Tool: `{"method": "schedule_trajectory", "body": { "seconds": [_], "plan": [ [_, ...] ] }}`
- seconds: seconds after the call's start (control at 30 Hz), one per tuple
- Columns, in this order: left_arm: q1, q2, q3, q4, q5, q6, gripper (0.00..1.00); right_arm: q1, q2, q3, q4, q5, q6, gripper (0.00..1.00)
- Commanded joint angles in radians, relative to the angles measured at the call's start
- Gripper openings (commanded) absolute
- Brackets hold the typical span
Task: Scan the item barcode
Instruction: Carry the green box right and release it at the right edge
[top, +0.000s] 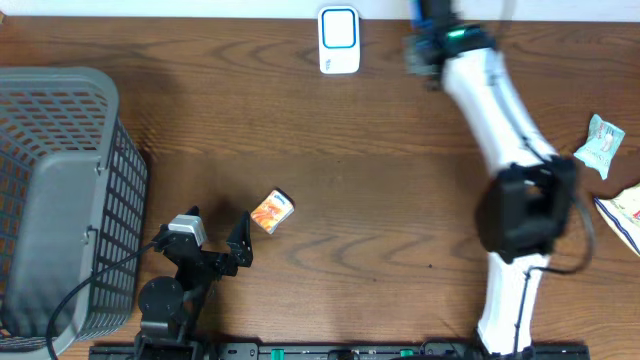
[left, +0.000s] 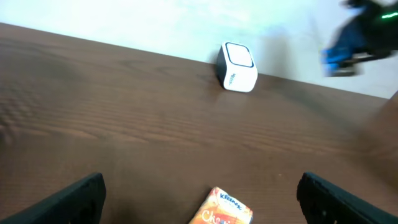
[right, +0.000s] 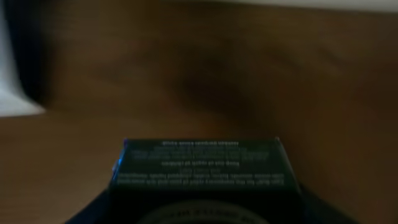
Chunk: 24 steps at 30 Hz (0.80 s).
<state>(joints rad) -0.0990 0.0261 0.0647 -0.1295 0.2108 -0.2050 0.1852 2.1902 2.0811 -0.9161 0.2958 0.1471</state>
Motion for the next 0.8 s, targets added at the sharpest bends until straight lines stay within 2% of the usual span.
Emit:
{"method": "schedule_trajectory", "body": {
  "seconds": [0.0, 0.17, 0.53, 0.57, 0.6, 0.63, 0.77],
  "plan": [
    [0.002, -0.002, -0.016, -0.027, 0.006, 0.016, 0.98, -0.105, -0.022, 0.005, -0.143, 0.02, 0.039, 0.24],
    [0.002, -0.002, -0.016, -0.026, 0.006, 0.016, 0.98, -0.266, 0.005, -0.061, -0.25, 0.019, 0.039, 0.27],
    [0.002, -0.002, -0.016, -0.026, 0.006, 0.017, 0.98, -0.537, 0.01, -0.294, -0.048, 0.018, 0.031, 0.37],
    [0.002, -0.002, -0.016, -0.026, 0.006, 0.017, 0.98, -0.56, 0.01, -0.294, -0.049, 0.0, 0.031, 0.56],
    [0.002, -0.002, -0.016, -0.026, 0.006, 0.016, 0.98, -0.57, 0.008, -0.293, -0.048, -0.019, 0.031, 0.68],
    [0.002, -0.002, -0.016, -0.026, 0.006, 0.017, 0.98, -0.587, 0.003, -0.275, -0.058, -0.075, 0.031, 0.97],
    [0.002, -0.002, -0.016, -0.026, 0.006, 0.017, 0.98, -0.594, -0.033, -0.194, -0.109, -0.233, 0.031, 0.99]
  ]
}}
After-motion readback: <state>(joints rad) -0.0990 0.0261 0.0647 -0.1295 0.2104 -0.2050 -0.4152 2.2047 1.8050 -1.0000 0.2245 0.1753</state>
